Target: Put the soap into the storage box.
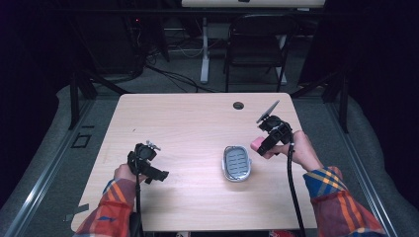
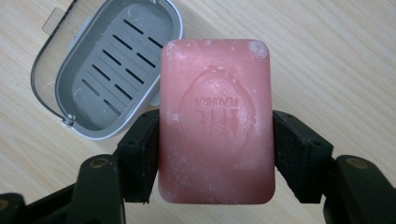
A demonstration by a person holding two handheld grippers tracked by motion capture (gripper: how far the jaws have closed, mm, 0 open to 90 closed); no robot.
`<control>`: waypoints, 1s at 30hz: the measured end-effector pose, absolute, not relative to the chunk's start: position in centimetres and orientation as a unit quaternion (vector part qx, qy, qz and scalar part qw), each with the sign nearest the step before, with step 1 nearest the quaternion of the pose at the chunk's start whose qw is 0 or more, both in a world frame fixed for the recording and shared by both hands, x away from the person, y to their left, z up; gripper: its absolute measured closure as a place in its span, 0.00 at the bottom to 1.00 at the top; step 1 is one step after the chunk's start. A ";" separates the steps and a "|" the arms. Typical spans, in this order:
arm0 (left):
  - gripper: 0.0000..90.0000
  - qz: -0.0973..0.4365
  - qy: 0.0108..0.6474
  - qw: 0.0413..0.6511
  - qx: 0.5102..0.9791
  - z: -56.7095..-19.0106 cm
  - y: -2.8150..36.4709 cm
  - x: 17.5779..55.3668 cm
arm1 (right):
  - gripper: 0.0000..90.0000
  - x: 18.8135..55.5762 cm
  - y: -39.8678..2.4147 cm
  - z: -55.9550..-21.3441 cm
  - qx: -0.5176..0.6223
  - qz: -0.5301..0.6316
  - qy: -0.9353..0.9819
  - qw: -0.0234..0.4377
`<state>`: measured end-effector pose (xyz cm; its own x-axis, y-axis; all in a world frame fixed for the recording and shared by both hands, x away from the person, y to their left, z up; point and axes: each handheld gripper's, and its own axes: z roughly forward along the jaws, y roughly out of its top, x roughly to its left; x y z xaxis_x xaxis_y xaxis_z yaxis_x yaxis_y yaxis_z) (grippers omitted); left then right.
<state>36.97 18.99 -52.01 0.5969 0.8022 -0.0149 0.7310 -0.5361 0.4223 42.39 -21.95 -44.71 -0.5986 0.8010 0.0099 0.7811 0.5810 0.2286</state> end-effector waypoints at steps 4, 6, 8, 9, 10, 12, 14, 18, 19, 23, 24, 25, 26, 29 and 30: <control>0.00 0.091 0.439 0.195 0.872 -52.0 19.0 37.0 | 0.41 42.5 -21.4 -44.8 0.442 0.109 0.889 0.045; 0.00 0.090 0.440 0.195 0.872 -52.0 19.0 37.0 | 0.41 42.6 -21.0 -44.9 0.437 0.105 0.892 0.045; 0.00 0.090 0.440 0.195 0.872 -52.0 19.0 37.0 | 0.41 42.6 -20.7 -44.9 0.438 0.107 0.892 0.045; 0.00 0.090 0.440 0.196 0.872 -52.0 19.0 37.0 | 0.41 42.7 -20.5 -44.9 0.437 0.107 0.892 0.045; 0.00 0.090 0.440 0.196 0.872 -52.0 19.0 37.0 | 0.41 42.7 -20.4 -45.0 0.437 0.108 0.892 0.045; 0.00 0.090 0.440 0.196 0.872 -52.0 19.0 37.0 | 0.41 42.8 -20.1 -45.0 0.433 0.105 0.894 0.043; 0.00 0.090 0.440 0.195 0.872 -52.0 19.0 37.0 | 0.41 42.8 -19.8 -45.1 0.430 0.104 0.896 0.046; 0.00 0.090 0.440 0.196 0.872 -52.0 19.0 37.0 | 0.41 42.9 -19.1 -45.2 0.424 0.101 0.899 0.044; 0.00 0.090 0.440 0.196 0.872 -52.0 19.0 37.0 | 0.41 43.0 -18.9 -45.3 0.423 0.097 0.900 0.045; 0.00 0.090 0.440 0.195 0.872 -52.0 19.0 37.0 | 0.41 43.0 -18.2 -45.5 0.420 0.095 0.901 0.046; 0.00 0.090 0.439 0.195 0.872 -52.0 19.0 37.0 | 0.41 43.1 -18.1 -45.6 0.419 0.094 0.902 0.044; 0.00 0.090 0.439 0.195 0.872 -52.0 19.0 37.0 | 0.41 43.1 -17.9 -45.6 0.418 0.089 0.903 0.045; 0.00 0.090 0.439 0.195 0.872 -52.0 19.0 37.0 | 0.41 43.1 -17.8 -45.7 0.418 0.089 0.903 0.045; 0.00 0.090 0.439 0.195 0.872 -52.0 19.0 37.0 | 0.41 43.3 -17.3 -46.0 0.414 0.084 0.905 0.043; 0.00 0.090 0.439 0.195 0.873 -52.0 19.0 37.0 | 0.41 43.3 -17.2 -46.2 0.414 0.085 0.905 0.044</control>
